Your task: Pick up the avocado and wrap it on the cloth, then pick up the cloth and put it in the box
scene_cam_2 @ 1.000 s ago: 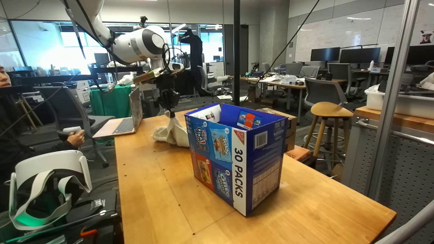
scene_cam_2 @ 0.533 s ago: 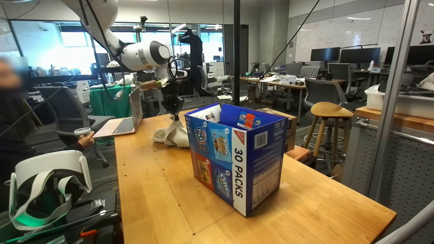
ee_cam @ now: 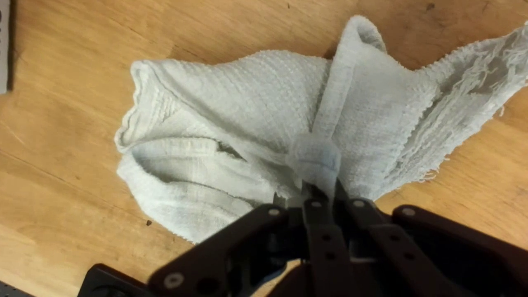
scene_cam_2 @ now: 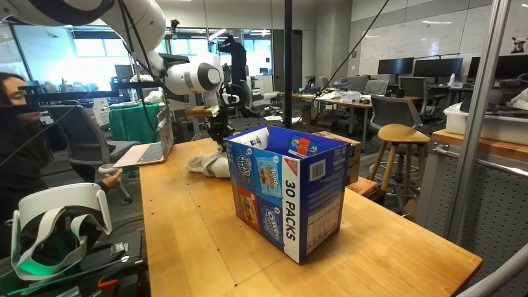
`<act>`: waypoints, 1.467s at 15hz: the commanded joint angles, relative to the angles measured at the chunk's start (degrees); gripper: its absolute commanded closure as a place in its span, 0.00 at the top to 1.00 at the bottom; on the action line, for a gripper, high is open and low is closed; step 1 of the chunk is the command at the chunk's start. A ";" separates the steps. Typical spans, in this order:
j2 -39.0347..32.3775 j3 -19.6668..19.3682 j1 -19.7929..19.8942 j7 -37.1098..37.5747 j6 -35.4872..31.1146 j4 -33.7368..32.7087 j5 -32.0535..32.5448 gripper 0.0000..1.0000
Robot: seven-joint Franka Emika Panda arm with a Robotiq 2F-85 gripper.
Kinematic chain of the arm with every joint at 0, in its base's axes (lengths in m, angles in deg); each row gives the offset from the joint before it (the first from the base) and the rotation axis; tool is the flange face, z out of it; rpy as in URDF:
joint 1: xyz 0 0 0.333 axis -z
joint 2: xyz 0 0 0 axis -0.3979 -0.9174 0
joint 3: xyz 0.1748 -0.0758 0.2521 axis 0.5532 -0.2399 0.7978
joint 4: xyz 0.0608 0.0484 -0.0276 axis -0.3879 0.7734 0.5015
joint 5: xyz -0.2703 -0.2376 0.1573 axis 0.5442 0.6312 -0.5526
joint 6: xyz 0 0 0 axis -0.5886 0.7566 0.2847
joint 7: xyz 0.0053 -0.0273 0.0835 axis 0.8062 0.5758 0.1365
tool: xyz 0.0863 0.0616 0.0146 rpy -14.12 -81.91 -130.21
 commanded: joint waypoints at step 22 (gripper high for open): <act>-8.56 -5.14 4.69 -5.04 6.78 -3.05 -8.62 0.05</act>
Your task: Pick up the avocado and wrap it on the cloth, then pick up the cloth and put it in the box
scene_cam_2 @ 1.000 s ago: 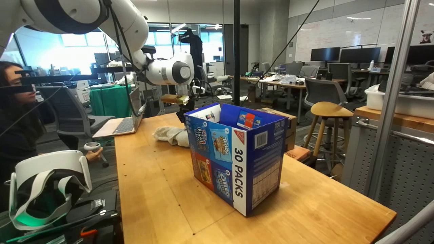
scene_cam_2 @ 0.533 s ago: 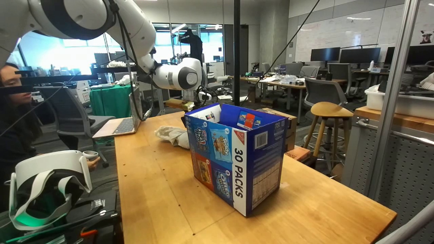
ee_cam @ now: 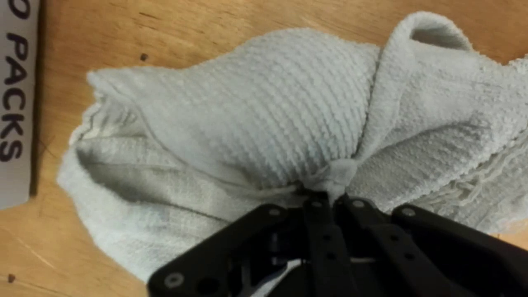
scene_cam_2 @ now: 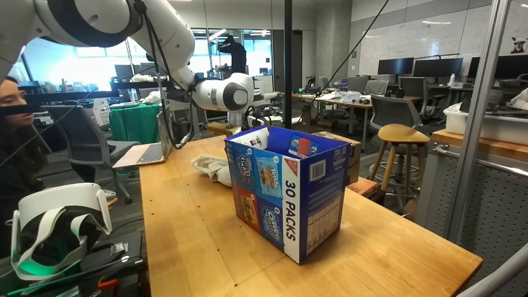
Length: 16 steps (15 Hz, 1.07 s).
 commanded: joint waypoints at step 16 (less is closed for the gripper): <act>15.01 -0.55 -1.12 2.56 1.14 6.89 2.88 1.00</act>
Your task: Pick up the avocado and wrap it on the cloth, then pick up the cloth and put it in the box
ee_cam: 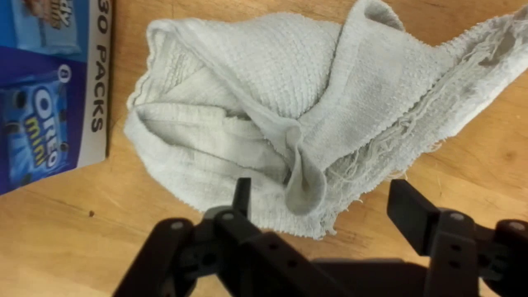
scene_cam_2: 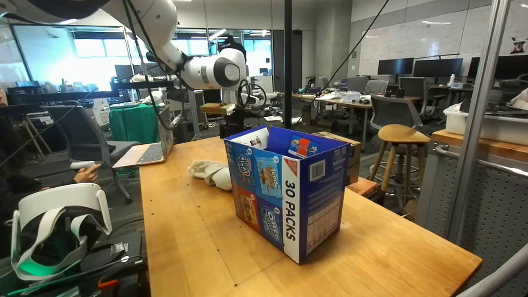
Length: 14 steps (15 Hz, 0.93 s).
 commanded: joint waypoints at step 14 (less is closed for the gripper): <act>8.43 -1.11 1.08 1.98 -1.85 10.40 17.81 1.00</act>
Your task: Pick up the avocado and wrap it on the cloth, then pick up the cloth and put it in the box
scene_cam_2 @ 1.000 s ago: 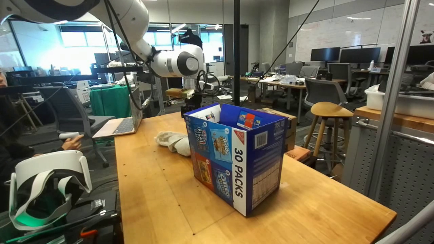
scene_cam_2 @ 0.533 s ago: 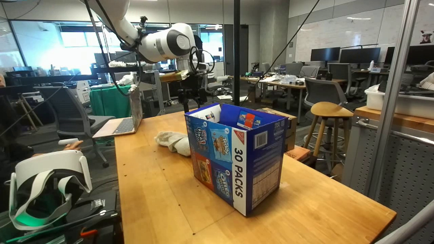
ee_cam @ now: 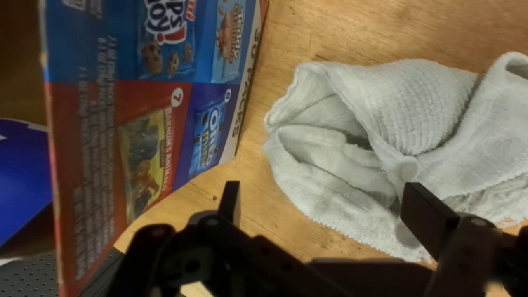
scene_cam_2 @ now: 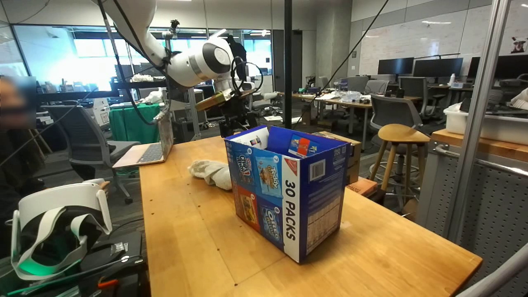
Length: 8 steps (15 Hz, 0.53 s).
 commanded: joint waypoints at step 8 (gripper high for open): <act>-6.45 -2.21 2.04 -2.61 -4.15 -0.77 3.15 1.00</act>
